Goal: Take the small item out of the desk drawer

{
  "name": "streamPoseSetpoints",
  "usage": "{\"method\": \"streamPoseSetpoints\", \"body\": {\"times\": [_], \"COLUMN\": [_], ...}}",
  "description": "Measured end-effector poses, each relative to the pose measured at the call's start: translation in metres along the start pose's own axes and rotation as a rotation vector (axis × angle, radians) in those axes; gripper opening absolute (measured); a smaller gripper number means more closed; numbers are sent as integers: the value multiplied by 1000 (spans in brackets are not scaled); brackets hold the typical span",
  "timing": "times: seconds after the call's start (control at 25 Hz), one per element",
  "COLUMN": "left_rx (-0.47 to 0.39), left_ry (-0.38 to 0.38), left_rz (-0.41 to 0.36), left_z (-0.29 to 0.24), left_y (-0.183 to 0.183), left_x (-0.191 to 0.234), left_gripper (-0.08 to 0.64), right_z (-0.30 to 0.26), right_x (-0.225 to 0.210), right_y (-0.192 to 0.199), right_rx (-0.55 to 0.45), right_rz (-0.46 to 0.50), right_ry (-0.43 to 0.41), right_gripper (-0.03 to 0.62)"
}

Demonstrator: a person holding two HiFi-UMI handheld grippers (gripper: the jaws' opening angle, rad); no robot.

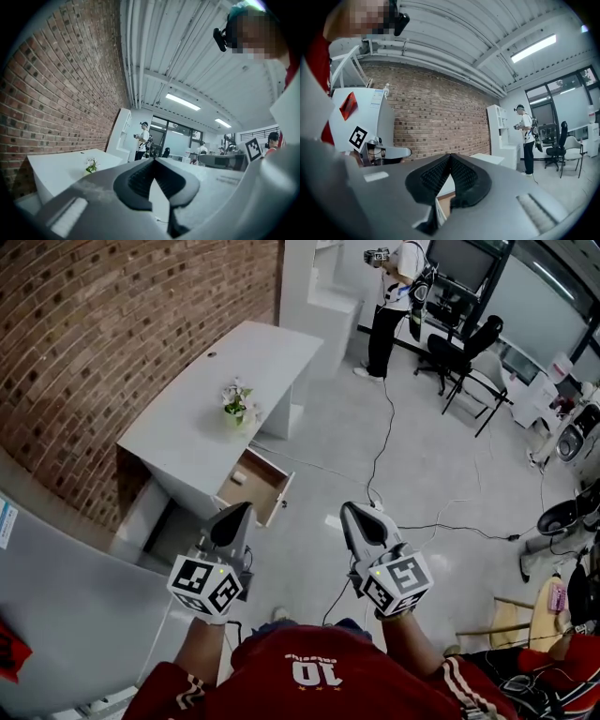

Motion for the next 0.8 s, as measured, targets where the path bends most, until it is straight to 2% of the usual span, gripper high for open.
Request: {"method": "streamPoseSetpoints", "body": {"times": [0.28, 0.48, 0.64, 0.8], "left_rx": [7, 22, 25, 32], "left_ry": [24, 13, -9, -63], "left_rz": [7, -1, -16, -33], "left_z": [-16, -23, -28, -34], "left_y": [-1, 4, 6, 6], "left_x": [13, 23, 32, 42], "left_gripper": [2, 2, 2, 2], "right_z": [-16, -24, -38, -62], "right_x": [-7, -14, -14, -17], "right_y": [-2, -2, 3, 5], "right_rx": [-6, -13, -22, -33], "right_rz": [1, 20, 12, -3], "right_ry": [21, 31, 0, -60], "right_gripper": [3, 3, 3, 3]}}
Point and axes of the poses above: the fingertips, and each gripper's own axes: z backward along the fingers, x to its left, y out of its underside, the point moved 3 cm from there along z, backward along the fingers, and after that the axes turned 2 degrees about -x, right-handed, at the moved point
